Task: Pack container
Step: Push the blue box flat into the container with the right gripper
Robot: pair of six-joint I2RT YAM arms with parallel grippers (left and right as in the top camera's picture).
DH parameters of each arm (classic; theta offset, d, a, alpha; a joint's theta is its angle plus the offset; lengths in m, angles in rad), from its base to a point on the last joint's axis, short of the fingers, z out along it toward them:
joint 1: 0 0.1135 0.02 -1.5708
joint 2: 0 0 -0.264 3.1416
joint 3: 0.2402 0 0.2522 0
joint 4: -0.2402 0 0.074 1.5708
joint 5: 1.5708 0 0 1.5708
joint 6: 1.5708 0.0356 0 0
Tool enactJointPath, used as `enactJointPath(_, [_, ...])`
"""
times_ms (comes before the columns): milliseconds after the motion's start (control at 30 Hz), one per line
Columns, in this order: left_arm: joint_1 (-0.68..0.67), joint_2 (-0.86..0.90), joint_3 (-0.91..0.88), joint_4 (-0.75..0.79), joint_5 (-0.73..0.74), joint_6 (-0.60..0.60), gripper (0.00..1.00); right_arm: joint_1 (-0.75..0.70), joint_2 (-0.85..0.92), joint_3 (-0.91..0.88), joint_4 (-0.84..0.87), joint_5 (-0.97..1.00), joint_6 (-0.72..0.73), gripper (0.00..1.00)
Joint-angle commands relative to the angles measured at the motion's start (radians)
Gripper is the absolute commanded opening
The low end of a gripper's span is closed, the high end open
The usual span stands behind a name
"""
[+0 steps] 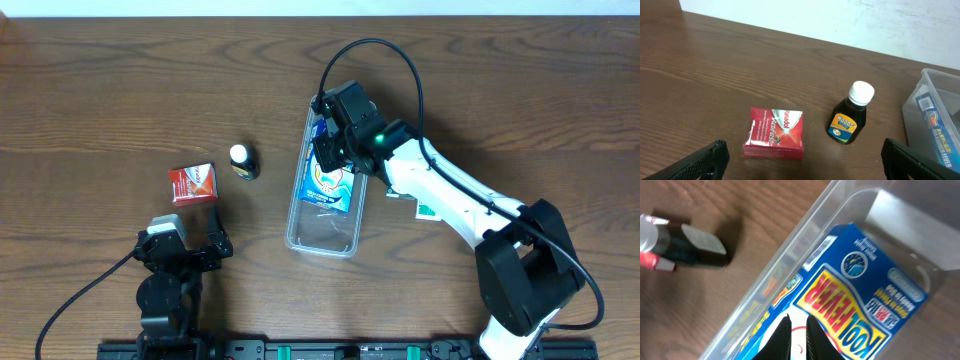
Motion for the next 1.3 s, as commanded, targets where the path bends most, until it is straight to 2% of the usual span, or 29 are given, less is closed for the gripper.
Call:
enactJointPath(0, [-0.003, 0.0, -0.025, -0.006, -0.004, -0.001, 0.98, 0.017, 0.037, 0.0, -0.005, -0.041, -0.027, 0.1])
enactJointPath(167, [-0.003, 0.0, -0.025, -0.006, -0.004, -0.001, 0.98, 0.013, 0.084, 0.0, -0.008, -0.041, -0.027, 0.1])
enactJointPath(300, [-0.003, 0.0, -0.025, -0.006, -0.004, -0.001, 0.98, 0.01, 0.093, 0.0, -0.023, -0.031, -0.027, 0.18])
enactJointPath(700, [-0.003, 0.0, -0.025, -0.006, -0.004, -0.001, 0.98, 0.006, 0.095, 0.0, -0.051, 0.068, -0.027, 0.17])
enactJointPath(900, [-0.003, 0.0, -0.025, -0.006, -0.004, -0.001, 0.98, 0.017, 0.093, 0.0, -0.018, -0.164, -0.083, 0.13])
enactJointPath(967, [-0.003, 0.0, -0.025, -0.006, -0.004, -0.001, 0.98, 0.026, 0.093, 0.0, -0.006, -0.179, -0.072, 0.13])
enactJointPath(1267, [-0.003, 0.0, -0.025, -0.006, -0.004, -0.001, 0.98, 0.067, 0.116, 0.0, -0.012, 0.031, -0.053, 0.07])
